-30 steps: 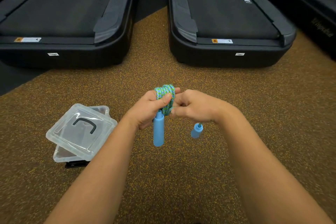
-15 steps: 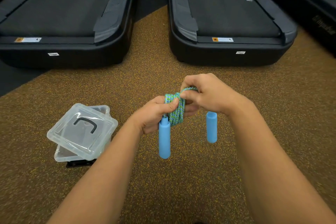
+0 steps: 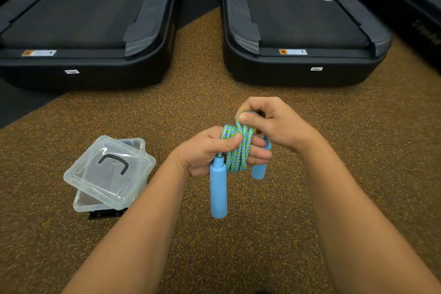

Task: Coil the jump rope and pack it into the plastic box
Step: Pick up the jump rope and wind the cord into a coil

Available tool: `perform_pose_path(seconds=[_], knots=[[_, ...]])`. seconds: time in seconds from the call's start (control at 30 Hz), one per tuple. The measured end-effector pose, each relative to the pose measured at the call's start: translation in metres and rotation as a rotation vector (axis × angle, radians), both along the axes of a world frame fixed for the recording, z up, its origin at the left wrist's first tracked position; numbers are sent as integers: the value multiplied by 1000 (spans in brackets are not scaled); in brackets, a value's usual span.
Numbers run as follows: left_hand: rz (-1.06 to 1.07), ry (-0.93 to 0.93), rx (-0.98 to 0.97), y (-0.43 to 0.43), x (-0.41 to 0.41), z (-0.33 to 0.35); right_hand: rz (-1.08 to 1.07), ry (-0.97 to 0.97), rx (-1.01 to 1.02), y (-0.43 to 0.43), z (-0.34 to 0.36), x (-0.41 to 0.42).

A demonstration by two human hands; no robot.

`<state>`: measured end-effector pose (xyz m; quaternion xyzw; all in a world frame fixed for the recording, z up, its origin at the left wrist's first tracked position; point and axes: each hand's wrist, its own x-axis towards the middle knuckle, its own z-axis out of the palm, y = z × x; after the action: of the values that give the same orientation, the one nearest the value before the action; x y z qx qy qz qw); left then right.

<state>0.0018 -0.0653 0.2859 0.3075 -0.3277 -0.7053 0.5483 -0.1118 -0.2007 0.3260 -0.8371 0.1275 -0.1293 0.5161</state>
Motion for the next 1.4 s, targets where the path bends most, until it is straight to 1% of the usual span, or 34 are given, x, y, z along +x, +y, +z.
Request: perform_pose_path(seconds=[0.2,0.3,0.4,0.47,0.6,0.73,0.9,0.97,1.03,1.17,1.4], knots=[[-72,37,-52,-2,-10,5,-42,-60,317,4,-22,-2],[-16,40,-28,-3,-9,6,-71,-47,390,9,-31,-1],[22,70,-30,-3,-8,7,-67,-17,566,13,-33,-2],[43,81,-39,-3,-8,8,-44,23,628,14,-35,-3],[141,113,-14,-3,-7,9,-58,44,631,19,-49,-2],[157,121,-27,-4,-6,6,-102,65,654,23,-56,-1],[221,129,-77,-8,-2,0,-80,164,539,28,-68,0],[255,126,-81,-9,1,0,-89,191,594,31,-74,0],[292,112,-78,-10,4,-1,-50,200,652,34,-74,0],[354,60,-54,-11,5,-6,17,230,692,39,-70,2],[425,-49,-36,-14,3,-10,124,440,522,34,-67,3]])
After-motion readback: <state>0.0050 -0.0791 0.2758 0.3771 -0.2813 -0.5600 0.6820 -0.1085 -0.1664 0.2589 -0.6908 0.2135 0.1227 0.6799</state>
